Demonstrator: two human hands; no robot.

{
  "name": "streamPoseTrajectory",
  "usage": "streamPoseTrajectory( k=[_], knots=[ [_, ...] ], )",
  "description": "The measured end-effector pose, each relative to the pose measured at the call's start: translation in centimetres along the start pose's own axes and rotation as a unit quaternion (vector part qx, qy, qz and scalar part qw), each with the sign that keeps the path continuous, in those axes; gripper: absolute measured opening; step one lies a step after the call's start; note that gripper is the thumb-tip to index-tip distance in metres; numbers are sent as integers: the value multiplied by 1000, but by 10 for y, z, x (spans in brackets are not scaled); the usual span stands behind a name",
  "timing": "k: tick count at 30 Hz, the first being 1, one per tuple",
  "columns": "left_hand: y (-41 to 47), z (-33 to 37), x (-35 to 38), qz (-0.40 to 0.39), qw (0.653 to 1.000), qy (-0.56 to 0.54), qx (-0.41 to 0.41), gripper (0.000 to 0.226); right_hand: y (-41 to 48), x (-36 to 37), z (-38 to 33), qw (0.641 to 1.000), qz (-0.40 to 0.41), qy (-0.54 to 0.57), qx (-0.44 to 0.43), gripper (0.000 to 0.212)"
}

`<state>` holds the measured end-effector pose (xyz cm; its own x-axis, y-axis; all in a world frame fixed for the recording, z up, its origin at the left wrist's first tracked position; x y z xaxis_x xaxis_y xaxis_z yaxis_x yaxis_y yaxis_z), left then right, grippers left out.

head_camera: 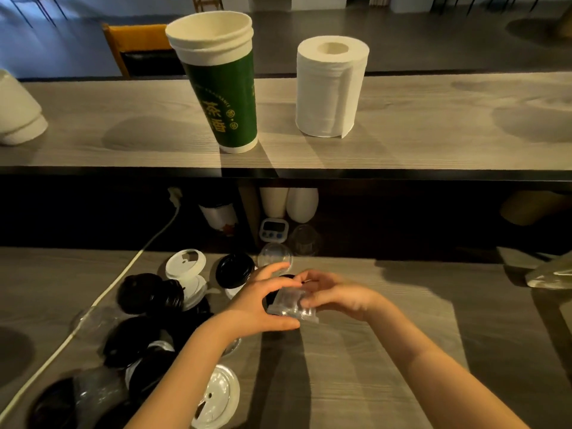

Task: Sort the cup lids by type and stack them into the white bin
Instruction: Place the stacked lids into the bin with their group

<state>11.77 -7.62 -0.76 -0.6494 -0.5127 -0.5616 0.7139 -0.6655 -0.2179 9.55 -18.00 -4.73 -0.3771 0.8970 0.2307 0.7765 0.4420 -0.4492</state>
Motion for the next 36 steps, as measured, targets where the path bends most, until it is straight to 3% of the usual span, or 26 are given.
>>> streamPoseTrajectory(
  k=[5,8,10,12,16,19,25,29,31,33,36],
  knots=[
    [-12,-16,-18,48,999,6,-18,49,18,10,-1,1000,18,3,11,41],
    [-18,-45,-40,136,988,-15,-69,37,39,-14,-7,983,163,-81,0,28],
    [-24,-69,-55,196,972,-31,-123,39,51,-32,-26,914,258,-311,-36,38],
    [-31,-92,-65,238,953,-65,-174,44,67,-26,-42,832,258,-488,-53,53],
    [-42,-104,-78,308,925,-102,-199,35,104,-2,-37,730,163,-663,5,64],
    [-46,-109,-77,332,909,-139,-209,38,114,2,-25,700,143,-698,36,64],
    [-45,-108,-67,324,896,-206,-224,35,86,-11,-40,774,229,-589,-34,59],
    [-40,-94,-57,315,881,-288,-204,44,44,-18,-59,868,308,-370,-119,54],
    [-35,-87,-50,298,878,-320,-193,54,27,-12,-61,920,286,-207,-171,52],
    [-30,-78,-41,277,878,-346,-183,56,13,-2,-57,948,238,-88,-190,60],
    [-30,-66,-30,272,868,-366,-197,59,0,5,-53,960,211,-63,-174,57]
  ],
)
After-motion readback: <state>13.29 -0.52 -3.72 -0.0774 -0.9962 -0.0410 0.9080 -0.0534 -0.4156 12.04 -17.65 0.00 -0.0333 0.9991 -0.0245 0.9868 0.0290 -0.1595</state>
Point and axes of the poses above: each hand's wrist, its own y-axis towards the middle knuckle, its own x-axis out of the palm, z = x × y, the point moved 9 cm from there along y, towards the middle knuckle, and after that the axes turned 1 degree about -x, right-handed, at the moved point
